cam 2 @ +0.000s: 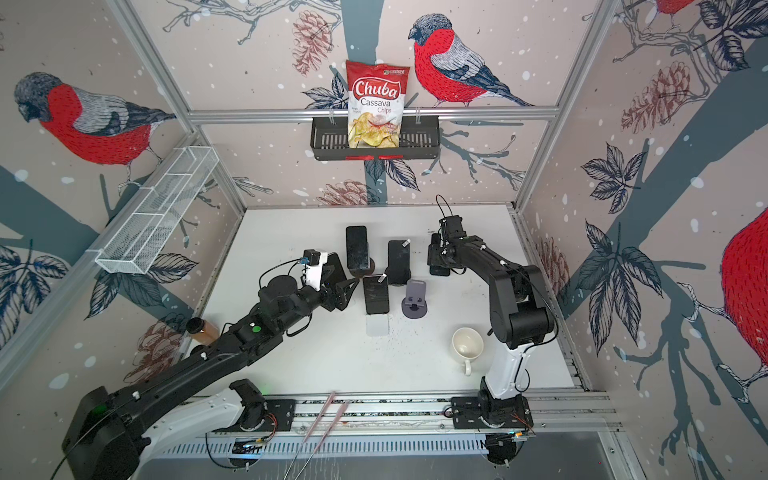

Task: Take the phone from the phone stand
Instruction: 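Carry the teal phone farther from the robot and lower it onto the table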

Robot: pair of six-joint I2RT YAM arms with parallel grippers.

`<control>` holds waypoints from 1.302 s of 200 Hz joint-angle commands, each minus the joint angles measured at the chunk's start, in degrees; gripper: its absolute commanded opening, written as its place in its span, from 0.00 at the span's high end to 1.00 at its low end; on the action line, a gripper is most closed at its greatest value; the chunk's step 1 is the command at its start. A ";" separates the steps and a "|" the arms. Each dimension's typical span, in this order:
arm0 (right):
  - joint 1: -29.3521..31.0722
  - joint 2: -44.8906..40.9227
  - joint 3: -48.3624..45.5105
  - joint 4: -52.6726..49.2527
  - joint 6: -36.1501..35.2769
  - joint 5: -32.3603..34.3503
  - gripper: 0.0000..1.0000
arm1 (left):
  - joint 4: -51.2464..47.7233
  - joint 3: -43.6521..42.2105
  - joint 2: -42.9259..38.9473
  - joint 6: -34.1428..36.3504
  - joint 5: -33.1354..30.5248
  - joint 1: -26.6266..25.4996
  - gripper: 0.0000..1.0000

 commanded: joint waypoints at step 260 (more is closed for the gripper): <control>0.25 9.84 3.43 -0.61 -1.44 -0.59 0.32 | -0.02 -1.17 -0.63 0.16 -1.52 0.04 0.03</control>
